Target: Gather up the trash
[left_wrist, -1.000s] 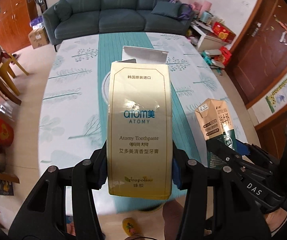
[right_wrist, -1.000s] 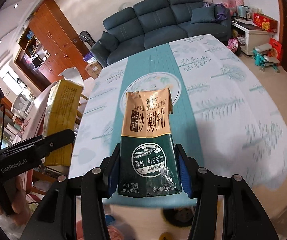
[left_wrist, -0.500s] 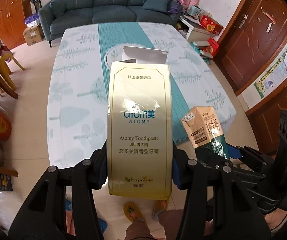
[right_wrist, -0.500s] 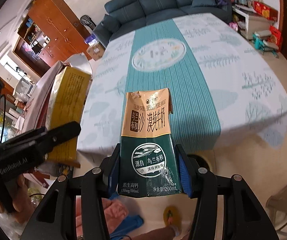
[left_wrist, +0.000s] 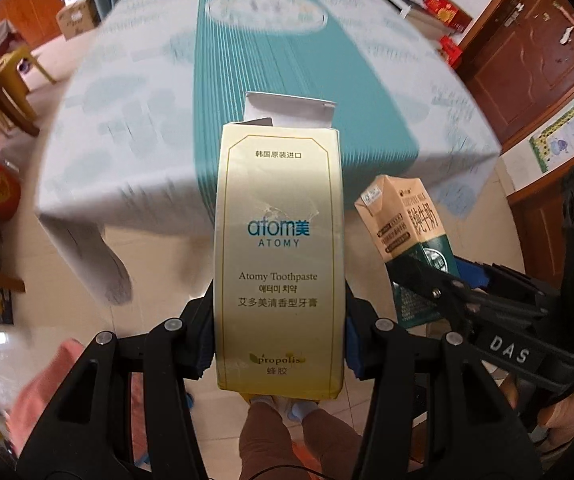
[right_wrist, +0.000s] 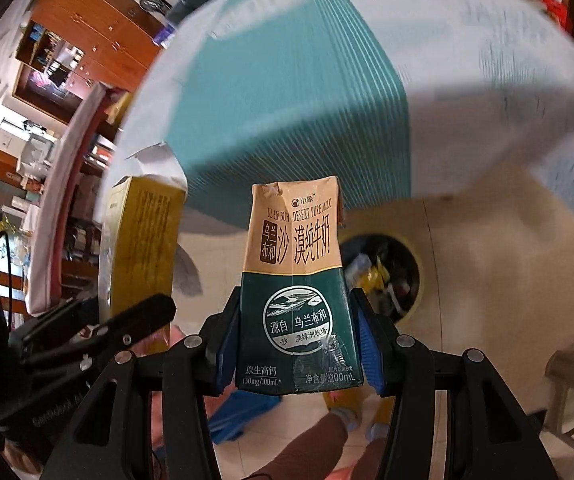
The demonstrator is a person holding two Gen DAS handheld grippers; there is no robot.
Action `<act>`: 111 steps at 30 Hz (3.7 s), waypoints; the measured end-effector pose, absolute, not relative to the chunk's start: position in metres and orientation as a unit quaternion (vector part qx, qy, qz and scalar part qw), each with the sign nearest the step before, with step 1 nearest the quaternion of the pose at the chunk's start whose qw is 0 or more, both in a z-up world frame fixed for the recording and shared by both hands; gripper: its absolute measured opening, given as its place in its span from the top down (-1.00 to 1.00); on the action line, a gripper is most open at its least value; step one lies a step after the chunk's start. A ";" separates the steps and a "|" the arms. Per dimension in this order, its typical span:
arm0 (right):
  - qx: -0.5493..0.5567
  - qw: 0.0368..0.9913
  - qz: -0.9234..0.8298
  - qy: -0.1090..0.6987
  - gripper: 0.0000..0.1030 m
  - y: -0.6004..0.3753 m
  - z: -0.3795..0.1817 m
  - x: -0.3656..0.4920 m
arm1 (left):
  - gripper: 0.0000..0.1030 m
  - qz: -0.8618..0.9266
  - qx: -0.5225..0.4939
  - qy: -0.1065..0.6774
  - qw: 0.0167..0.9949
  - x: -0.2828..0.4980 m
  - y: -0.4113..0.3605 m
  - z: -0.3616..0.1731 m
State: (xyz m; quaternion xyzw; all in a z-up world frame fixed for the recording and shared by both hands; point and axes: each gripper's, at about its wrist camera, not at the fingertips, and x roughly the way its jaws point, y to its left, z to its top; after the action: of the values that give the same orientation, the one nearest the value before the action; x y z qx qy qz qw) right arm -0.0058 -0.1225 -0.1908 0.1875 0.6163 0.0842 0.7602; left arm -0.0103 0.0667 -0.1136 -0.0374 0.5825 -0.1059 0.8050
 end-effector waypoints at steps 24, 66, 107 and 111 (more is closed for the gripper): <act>0.235 0.709 0.070 0.662 0.00 -0.144 -0.473 0.006 | 0.09 -0.071 -0.045 0.647 0.757 0.011 0.018 -0.425; 0.194 0.758 0.040 0.621 -0.36 -0.146 -0.364 0.003 | -0.56 0.014 -0.062 0.616 0.785 0.022 0.056 -0.339; 0.130 0.866 0.077 0.476 -0.53 -0.163 0.013 0.001 | -0.56 0.036 -0.035 0.479 0.876 -0.020 0.030 0.018; 0.127 0.867 0.079 0.475 -0.53 -0.162 0.020 -0.002 | -0.56 0.042 -0.041 0.468 0.882 -0.016 0.028 0.032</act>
State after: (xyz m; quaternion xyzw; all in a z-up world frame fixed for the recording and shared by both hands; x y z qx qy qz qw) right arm -0.0023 -0.1618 0.0199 0.1271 0.4746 0.0786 0.8674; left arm -0.0163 0.0281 0.0316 -0.0414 0.4683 0.0421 0.8816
